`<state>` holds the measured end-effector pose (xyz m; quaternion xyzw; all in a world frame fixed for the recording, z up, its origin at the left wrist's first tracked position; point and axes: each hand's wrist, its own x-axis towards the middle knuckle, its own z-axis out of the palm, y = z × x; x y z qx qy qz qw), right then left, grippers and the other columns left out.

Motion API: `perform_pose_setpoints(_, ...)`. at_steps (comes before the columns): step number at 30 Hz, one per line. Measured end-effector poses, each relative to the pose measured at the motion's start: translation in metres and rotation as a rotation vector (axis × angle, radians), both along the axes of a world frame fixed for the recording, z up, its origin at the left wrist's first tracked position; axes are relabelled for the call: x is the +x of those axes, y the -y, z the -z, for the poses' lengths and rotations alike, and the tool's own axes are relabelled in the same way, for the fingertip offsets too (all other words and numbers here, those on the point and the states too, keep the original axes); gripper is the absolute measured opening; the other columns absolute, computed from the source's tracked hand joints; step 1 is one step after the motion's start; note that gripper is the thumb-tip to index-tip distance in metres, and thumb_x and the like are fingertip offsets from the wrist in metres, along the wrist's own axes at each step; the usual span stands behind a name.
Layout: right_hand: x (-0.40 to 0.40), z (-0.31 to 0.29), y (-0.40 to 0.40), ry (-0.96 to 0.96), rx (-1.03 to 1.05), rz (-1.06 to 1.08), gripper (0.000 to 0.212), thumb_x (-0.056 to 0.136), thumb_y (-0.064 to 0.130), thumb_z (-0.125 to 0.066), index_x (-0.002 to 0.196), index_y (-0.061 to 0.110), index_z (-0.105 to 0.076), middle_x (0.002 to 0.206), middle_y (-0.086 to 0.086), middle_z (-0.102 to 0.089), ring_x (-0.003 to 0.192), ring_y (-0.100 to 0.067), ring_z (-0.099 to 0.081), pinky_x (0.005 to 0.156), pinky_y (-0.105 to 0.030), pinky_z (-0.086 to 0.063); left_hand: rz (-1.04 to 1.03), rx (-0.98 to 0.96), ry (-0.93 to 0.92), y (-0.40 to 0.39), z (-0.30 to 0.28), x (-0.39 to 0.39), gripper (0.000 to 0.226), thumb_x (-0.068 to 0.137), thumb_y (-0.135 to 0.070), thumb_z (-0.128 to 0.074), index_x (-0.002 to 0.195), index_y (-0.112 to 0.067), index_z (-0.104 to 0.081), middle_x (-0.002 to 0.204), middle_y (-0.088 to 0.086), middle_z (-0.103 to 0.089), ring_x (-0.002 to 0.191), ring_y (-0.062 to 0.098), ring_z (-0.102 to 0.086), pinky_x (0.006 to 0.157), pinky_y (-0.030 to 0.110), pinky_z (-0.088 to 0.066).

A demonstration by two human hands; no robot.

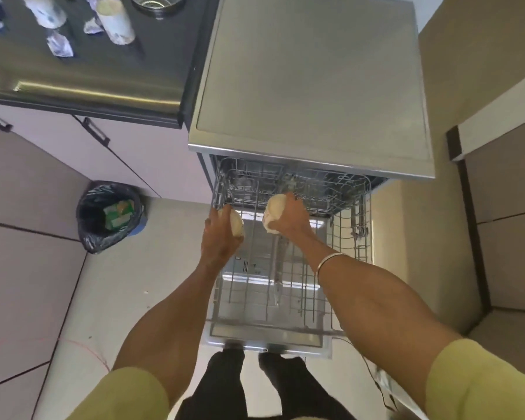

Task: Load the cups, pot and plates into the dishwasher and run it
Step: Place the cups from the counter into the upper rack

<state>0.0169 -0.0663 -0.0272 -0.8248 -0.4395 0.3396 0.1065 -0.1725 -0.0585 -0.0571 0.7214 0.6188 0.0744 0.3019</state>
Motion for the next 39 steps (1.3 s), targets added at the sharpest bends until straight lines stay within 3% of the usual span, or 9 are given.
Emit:
perform_pose_setpoints(5, -0.012, 0.051, -0.066, 0.020, 0.098, 0.011, 0.091, 0.064, 0.032, -0.087, 0.139, 0.017, -0.037, 0.128, -0.010, -0.055, 0.113, -0.028, -0.058, 0.092, -0.038, -0.052, 0.098, 0.073, -0.144, -0.019, 0.054, 0.005, 0.094, 0.065, -0.036, -0.088, 0.143, -0.021, -0.036, 0.137, 0.016, -0.046, 0.124, 0.036, -0.048, 0.101, 0.050, -0.048)
perform_pose_setpoints(8, -0.023, 0.081, -0.099, 0.086, 0.127, -0.047, 0.084, 0.068, 0.037, -0.083, 0.138, 0.022, -0.039, 0.125, -0.008, -0.057, 0.110, -0.026, -0.059, 0.077, -0.025, -0.043, 0.144, 0.136, -0.268, -0.028, 0.083, 0.001, 0.091, 0.063, -0.046, -0.083, 0.140, -0.019, -0.043, 0.129, 0.016, -0.056, 0.118, 0.033, -0.050, 0.099, 0.043, -0.045)
perform_pose_setpoints(13, -0.040, 0.112, -0.133, 0.087, 0.190, -0.137, 0.087, 0.067, 0.020, -0.086, 0.141, 0.022, -0.040, 0.131, -0.016, -0.052, 0.112, -0.033, -0.058, 0.082, -0.037, -0.056, 0.264, 0.257, -0.389, -0.044, 0.111, 0.002, 0.089, 0.067, -0.053, -0.079, 0.137, -0.014, -0.042, 0.125, 0.015, -0.061, 0.113, 0.031, -0.055, 0.101, 0.039, -0.040)
perform_pose_setpoints(22, -0.047, 0.149, -0.148, 0.098, 0.241, -0.227, 0.092, 0.063, 0.015, -0.090, 0.140, 0.014, -0.041, 0.133, -0.013, -0.058, 0.115, -0.035, -0.060, 0.087, -0.042, -0.057, 0.299, 0.238, -0.677, -0.060, 0.139, 0.017, 0.106, 0.071, -0.072, -0.069, 0.145, -0.011, -0.024, 0.135, 0.018, -0.056, 0.124, 0.035, -0.051, 0.108, 0.043, -0.020)
perform_pose_setpoints(25, -0.049, 0.157, -0.149, 0.081, 0.271, -0.198, 0.090, 0.064, 0.015, -0.090, 0.139, 0.014, -0.040, 0.130, -0.015, -0.059, 0.111, -0.035, -0.062, 0.085, -0.044, -0.058, 0.237, 0.178, -0.663, -0.061, 0.144, 0.020, 0.111, 0.073, -0.073, -0.067, 0.154, -0.010, -0.023, 0.149, 0.016, -0.045, 0.136, 0.034, -0.042, 0.114, 0.043, -0.014)
perform_pose_setpoints(30, -0.050, 0.167, -0.151, 0.041, 0.304, -0.191, 0.091, 0.061, 0.019, -0.093, 0.137, 0.016, -0.042, 0.127, -0.013, -0.060, 0.109, -0.033, -0.063, 0.082, -0.043, -0.058, 0.192, 0.165, -0.608, -0.060, 0.147, 0.020, 0.121, 0.063, -0.075, -0.073, 0.151, -0.008, -0.026, 0.147, 0.017, -0.048, 0.129, 0.032, -0.051, 0.106, 0.036, -0.043)
perform_pose_setpoints(33, -0.042, 0.167, -0.151, 0.000, 0.308, -0.213, 0.096, 0.054, 0.022, -0.096, 0.136, 0.016, -0.047, 0.125, -0.012, -0.063, 0.109, -0.032, -0.063, 0.084, -0.041, -0.058, 0.161, 0.153, -0.565, -0.061, 0.147, 0.021, 0.126, 0.061, -0.073, -0.076, 0.151, -0.007, -0.019, 0.144, 0.021, -0.049, 0.126, 0.033, -0.053, 0.101, 0.037, -0.046)
perform_pose_setpoints(36, -0.036, 0.163, -0.151, -0.056, 0.285, -0.239, 0.095, 0.053, 0.020, -0.096, 0.135, 0.012, -0.049, 0.125, -0.015, -0.063, 0.110, -0.034, -0.063, 0.086, -0.043, -0.057, 0.140, 0.100, -0.582, -0.056, 0.143, 0.024, 0.125, 0.070, -0.070, -0.071, 0.155, -0.006, -0.005, 0.153, 0.024, -0.035, 0.137, 0.035, -0.040, 0.111, 0.040, -0.038)
perform_pose_setpoints(39, -0.038, 0.155, -0.147, -0.092, 0.228, -0.238, 0.101, 0.062, 0.025, -0.093, 0.144, 0.013, -0.036, 0.130, -0.017, -0.059, 0.113, -0.036, -0.061, 0.087, -0.046, -0.057, 0.178, 0.079, -0.571, -0.053, 0.140, 0.024, 0.123, 0.078, -0.066, -0.068, 0.157, -0.006, 0.006, 0.161, 0.025, -0.013, 0.146, 0.038, -0.023, 0.119, 0.043, -0.024)
